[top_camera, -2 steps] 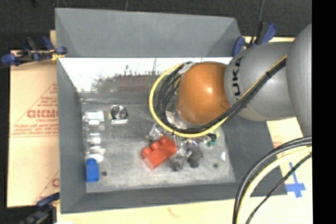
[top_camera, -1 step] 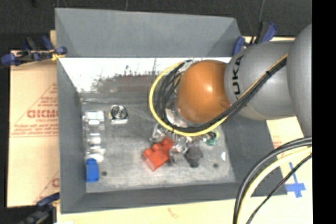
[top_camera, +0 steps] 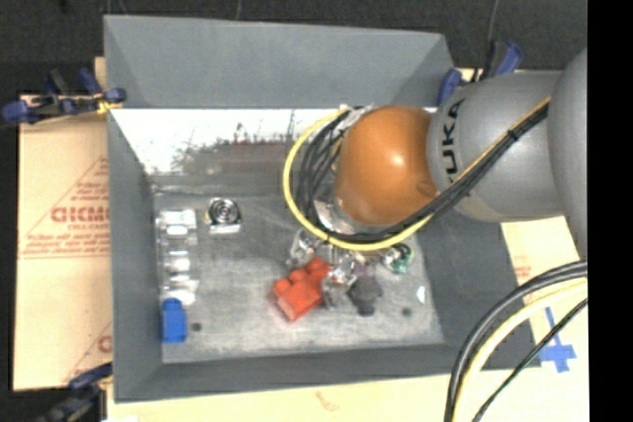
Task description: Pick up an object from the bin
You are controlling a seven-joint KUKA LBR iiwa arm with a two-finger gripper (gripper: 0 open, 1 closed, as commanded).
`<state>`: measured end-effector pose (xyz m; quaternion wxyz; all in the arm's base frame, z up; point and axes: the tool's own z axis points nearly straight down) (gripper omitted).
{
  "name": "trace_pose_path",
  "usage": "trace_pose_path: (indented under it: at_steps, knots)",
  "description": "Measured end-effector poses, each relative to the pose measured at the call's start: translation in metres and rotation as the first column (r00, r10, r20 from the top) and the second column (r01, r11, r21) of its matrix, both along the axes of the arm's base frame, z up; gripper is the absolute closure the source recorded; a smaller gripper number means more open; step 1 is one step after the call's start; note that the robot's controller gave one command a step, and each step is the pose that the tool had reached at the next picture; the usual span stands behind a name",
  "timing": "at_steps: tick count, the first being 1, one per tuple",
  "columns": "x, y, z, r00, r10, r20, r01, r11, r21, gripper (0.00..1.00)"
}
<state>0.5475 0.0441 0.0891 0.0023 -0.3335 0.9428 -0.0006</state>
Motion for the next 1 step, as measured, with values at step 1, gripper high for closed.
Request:
trace_pose_path:
  at_steps: [1]
  knots:
    - [0.0023, -0.0009, 0.0642, 1.000, -0.005, 0.005, 0.005, 1.000, 0.000, 1.00]
